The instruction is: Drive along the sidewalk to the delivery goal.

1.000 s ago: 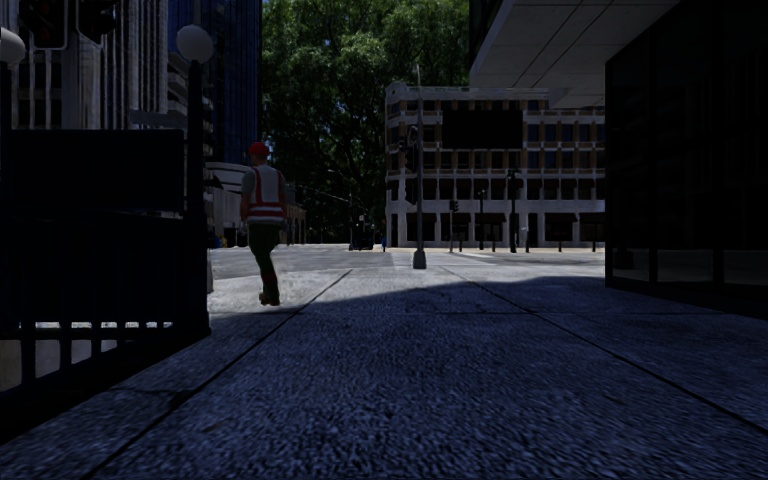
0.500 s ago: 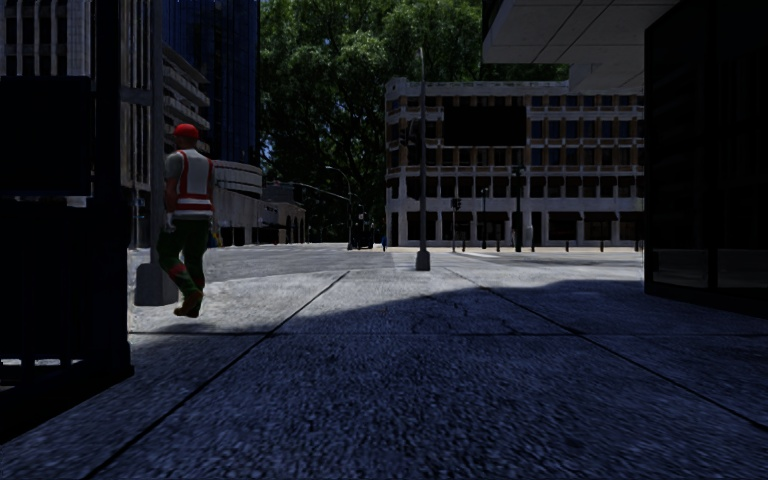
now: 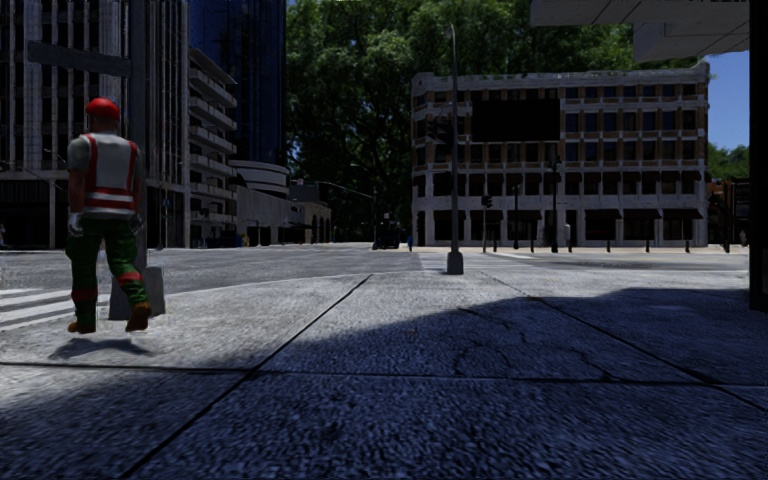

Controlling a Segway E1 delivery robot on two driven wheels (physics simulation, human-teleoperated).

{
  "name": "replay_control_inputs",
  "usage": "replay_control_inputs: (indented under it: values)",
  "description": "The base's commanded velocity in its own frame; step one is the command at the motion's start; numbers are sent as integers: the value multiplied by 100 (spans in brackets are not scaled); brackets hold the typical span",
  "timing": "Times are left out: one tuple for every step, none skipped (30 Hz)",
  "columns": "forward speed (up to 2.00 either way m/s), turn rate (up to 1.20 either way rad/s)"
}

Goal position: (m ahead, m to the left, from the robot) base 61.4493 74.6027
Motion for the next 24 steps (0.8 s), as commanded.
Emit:
replay_control_inputs:
  values:
    - [200, 55]
    - [200, 55]
    - [200, 56]
    - [200, 56]
    - [200, 56]
    - [200, 56]
    - [200, 56]
    - [200, 56]
    - [200, 56]
    - [200, 56]
    - [200, 56]
    - [200, 56]
    - [200, 56]
    - [200, 56]
    - [200, 56]
    - [200, 56]
    - [200, 56]
    - [200, 61]
    - [200, 68]
    - [200, 73]
    - [200, 73]
    - [200, 74]
    - [200, 75]
    - [200, 75]
